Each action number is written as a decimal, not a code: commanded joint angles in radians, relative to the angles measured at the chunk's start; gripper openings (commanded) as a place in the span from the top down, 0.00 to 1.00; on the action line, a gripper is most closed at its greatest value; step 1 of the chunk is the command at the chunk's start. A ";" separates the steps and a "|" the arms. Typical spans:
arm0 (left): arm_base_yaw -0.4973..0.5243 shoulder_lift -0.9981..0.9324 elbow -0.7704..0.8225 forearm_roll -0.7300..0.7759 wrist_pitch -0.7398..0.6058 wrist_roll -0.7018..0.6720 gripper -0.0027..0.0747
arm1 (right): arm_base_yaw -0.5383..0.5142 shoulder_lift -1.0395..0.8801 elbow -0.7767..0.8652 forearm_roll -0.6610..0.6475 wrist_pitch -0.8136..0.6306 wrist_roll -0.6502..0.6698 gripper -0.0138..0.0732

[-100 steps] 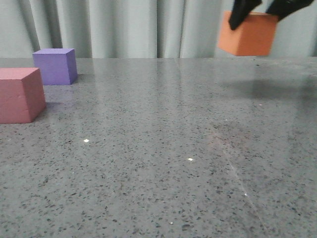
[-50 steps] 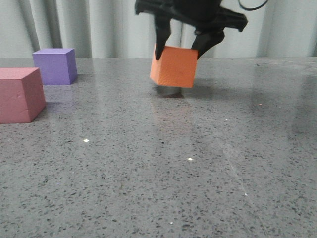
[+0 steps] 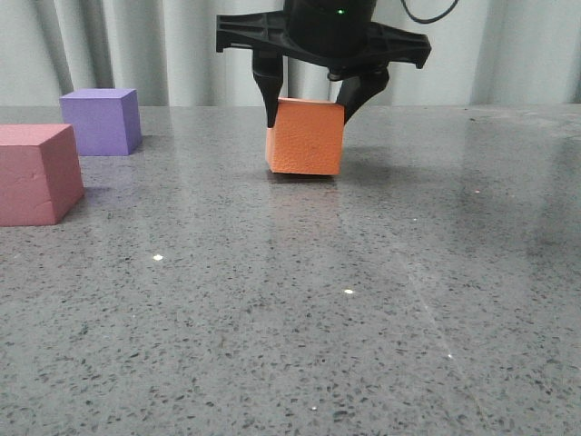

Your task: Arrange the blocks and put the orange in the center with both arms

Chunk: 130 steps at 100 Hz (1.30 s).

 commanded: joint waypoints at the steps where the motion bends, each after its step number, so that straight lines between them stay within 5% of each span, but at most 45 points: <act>1: 0.001 -0.032 0.055 -0.008 -0.077 -0.009 0.98 | 0.000 -0.049 -0.037 -0.012 -0.044 0.001 0.23; 37: 0.001 -0.032 0.055 -0.008 -0.077 -0.009 0.98 | -0.001 -0.075 -0.057 -0.023 -0.048 -0.019 0.22; 59: 0.001 -0.032 0.055 -0.008 -0.077 -0.009 0.98 | -0.010 -0.201 -0.057 -0.195 -0.028 -0.064 0.22; 92: 0.001 -0.032 0.055 -0.008 -0.077 -0.009 0.98 | -0.163 -0.436 0.079 -0.270 0.120 -0.215 0.22; 110: 0.001 -0.032 0.055 -0.008 -0.077 -0.009 0.98 | -0.267 -0.633 0.312 -0.271 0.113 -0.224 0.33; 130: 0.001 -0.032 0.055 -0.008 -0.077 -0.009 0.98 | -0.297 -0.845 0.590 -0.305 0.063 -0.235 0.56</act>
